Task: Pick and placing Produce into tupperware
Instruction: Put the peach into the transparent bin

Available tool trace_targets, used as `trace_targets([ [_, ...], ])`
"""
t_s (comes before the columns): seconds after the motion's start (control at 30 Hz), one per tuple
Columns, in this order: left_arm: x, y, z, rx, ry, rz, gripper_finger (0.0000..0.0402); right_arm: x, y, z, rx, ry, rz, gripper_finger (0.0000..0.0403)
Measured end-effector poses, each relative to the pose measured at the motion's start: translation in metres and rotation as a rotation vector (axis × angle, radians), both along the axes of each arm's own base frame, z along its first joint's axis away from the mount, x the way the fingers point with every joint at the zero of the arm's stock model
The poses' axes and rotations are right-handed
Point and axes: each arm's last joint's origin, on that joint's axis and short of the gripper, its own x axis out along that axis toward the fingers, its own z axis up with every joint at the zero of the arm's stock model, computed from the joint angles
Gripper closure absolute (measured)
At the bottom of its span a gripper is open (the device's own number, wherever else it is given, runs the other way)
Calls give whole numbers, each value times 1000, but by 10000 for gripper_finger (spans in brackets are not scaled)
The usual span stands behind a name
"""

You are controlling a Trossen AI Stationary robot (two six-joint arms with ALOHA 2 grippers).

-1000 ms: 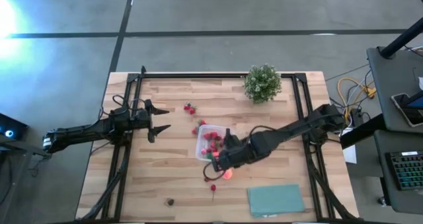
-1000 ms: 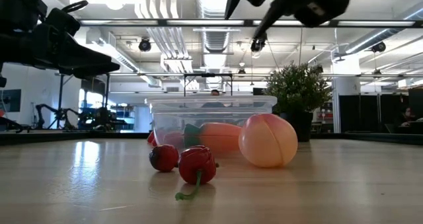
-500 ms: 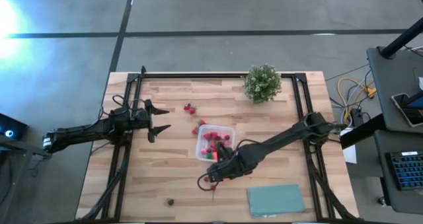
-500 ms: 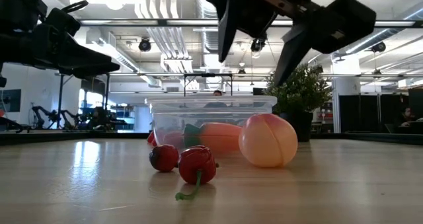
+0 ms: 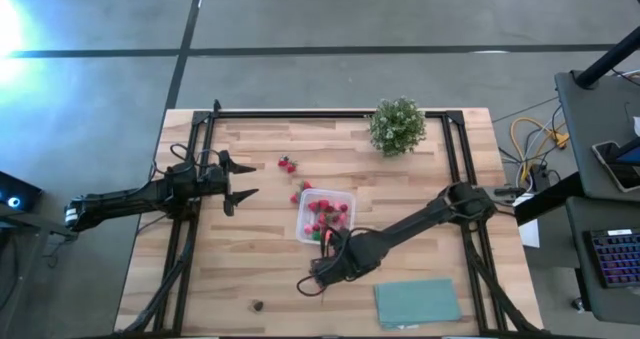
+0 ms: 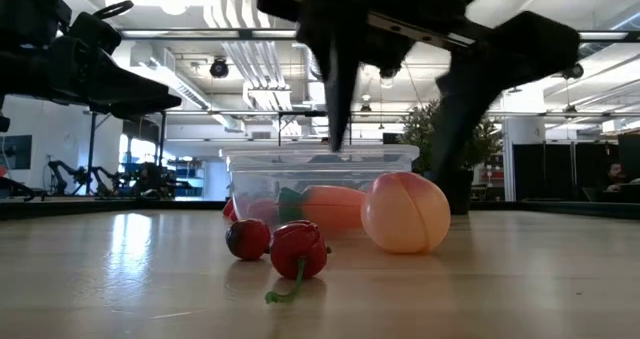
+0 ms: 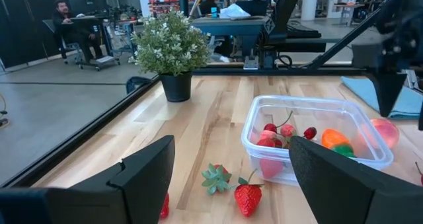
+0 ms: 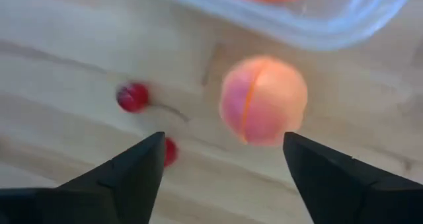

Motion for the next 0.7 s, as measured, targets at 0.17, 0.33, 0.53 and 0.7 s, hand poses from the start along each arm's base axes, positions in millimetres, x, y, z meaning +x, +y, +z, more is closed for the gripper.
trace_targets([
  [0.17, 0, 0, 0, 0, 2, 0, 119, -5, -4, 6, -53, 53, -14, 76],
  [0.33, 0, 0, 0, 0, -1, 1, 119, -8, -4, 1, -50, 88, -13, 59],
  [0.53, 0, 0, 0, 0, 1, 0, 119, -5, -5, -6, -57, 87, -16, 54],
  [0.7, 0, 0, 0, 0, 0, 1, 119, -3, -8, -8, -61, 82, 12, 60],
])
